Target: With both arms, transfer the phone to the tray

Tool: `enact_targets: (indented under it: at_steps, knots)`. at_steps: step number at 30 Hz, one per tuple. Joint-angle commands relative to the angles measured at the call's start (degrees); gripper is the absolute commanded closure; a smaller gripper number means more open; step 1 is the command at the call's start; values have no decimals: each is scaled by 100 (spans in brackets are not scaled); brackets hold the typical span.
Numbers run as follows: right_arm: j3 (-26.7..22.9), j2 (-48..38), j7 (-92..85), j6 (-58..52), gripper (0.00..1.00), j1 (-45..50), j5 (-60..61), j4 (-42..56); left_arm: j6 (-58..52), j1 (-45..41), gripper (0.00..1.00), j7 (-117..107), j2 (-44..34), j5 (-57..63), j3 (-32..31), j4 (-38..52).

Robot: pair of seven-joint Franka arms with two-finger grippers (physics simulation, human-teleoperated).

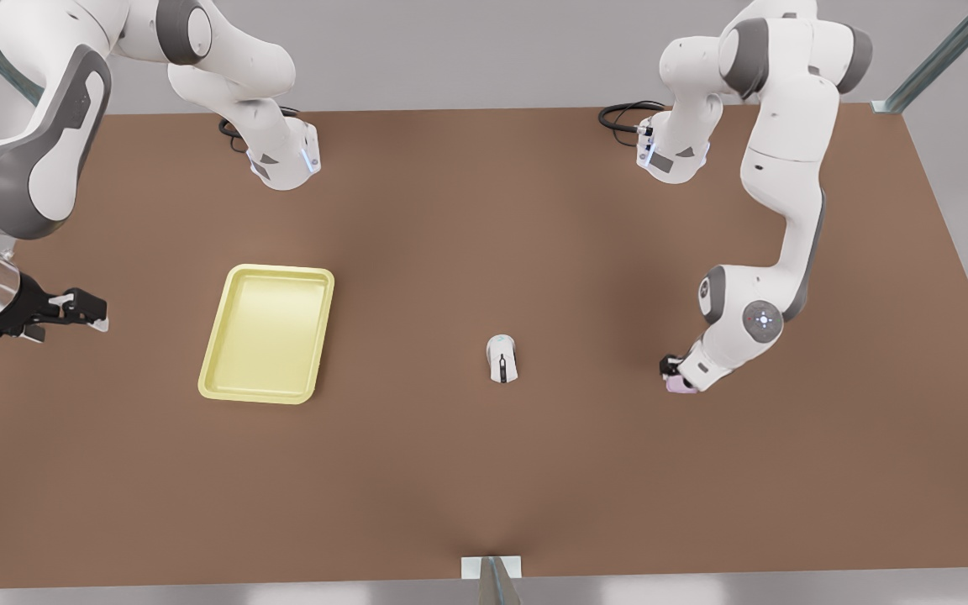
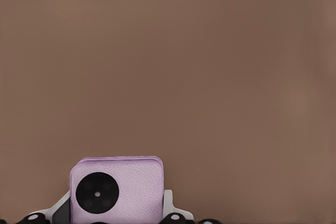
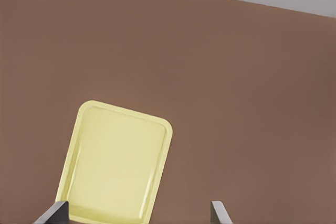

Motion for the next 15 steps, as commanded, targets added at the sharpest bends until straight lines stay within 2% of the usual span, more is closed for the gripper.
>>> enact_targets:
  at_steps: [1, 5, 8, 12, 15]
  knots:
    - [-4, -10, -5, 77, 0, 4, 7, 5, -777, -240, 19, -840, -72, -6, -1, 243]
    - [-4, -10, -5, 77, 0, 5, 7, 5, -901, -1295, 19, -2590, 94, -41, -10, 885]
    - [-4, -10, -5, 69, 0, 5, 16, -4, -1419, -2341, 19, -4875, 832, -76, -10, 2326]
    - [-12, -107, 4, 25, 0, 198, -11, 5, -1437, -3088, 19, -6510, 1738, -85, -10, 3776]
    - [-4, -63, 4, 77, 0, 198, 33, -13, -1420, -3220, 19, -7064, 2265, -76, -406, 4673]
